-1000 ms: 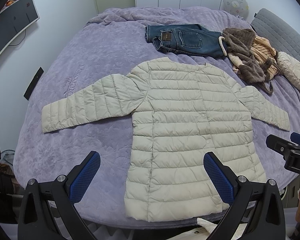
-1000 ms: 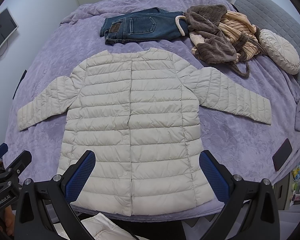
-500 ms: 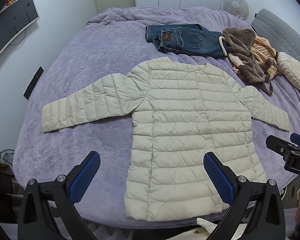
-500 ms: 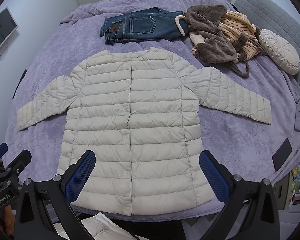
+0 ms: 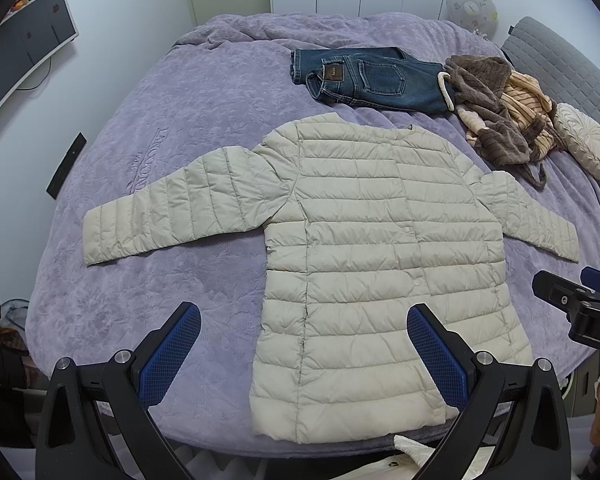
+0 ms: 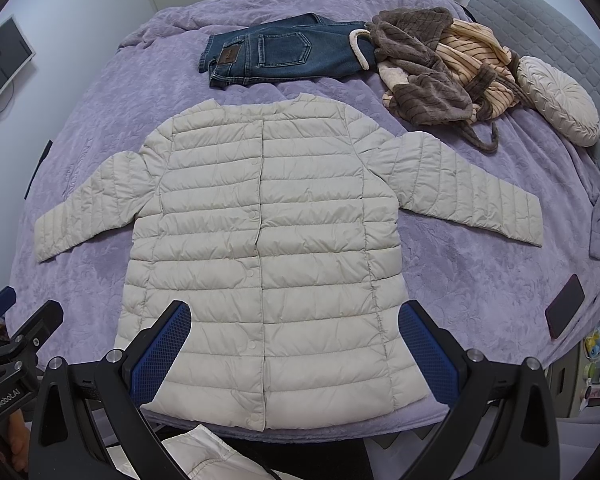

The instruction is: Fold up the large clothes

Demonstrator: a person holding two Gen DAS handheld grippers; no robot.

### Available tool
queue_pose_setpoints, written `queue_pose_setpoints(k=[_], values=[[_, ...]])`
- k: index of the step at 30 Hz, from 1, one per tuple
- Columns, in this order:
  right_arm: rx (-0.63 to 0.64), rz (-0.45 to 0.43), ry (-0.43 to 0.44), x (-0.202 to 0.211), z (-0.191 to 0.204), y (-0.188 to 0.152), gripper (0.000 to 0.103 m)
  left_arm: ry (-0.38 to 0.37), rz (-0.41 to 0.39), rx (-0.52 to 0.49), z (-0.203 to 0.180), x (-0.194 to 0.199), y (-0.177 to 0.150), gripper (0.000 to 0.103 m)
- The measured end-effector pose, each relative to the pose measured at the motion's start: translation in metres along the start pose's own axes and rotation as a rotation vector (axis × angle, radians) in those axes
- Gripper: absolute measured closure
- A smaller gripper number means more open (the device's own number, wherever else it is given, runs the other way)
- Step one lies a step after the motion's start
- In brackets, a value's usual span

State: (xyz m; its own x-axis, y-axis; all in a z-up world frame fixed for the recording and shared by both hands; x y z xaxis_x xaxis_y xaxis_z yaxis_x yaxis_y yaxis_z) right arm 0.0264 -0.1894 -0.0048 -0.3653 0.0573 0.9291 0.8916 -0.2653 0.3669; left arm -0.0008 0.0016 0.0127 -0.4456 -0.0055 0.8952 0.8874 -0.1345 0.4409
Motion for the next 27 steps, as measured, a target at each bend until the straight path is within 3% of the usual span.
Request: queue_pose_setpoints(k=[27], values=[[0.016, 0.027, -0.009, -0.012, 0.013, 0.006, 0.000, -0.012, 0.018, 0.014, 0.007, -0.014, -0.001, 0.000]])
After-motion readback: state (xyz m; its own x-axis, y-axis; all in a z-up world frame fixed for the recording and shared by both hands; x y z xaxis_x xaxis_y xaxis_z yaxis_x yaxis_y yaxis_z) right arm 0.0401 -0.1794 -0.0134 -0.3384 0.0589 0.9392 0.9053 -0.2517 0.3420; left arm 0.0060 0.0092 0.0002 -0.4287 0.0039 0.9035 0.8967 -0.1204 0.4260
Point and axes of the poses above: each gripper's, at about its wrist camera, not at the fingertips, and x roughly against the way its jaws point, z to its left, y to its top, the point moved 2 cm from there along -x, roughly the way its jaws point, and after that the axes turned 8 degrees about -x, right-handed, at the moved point
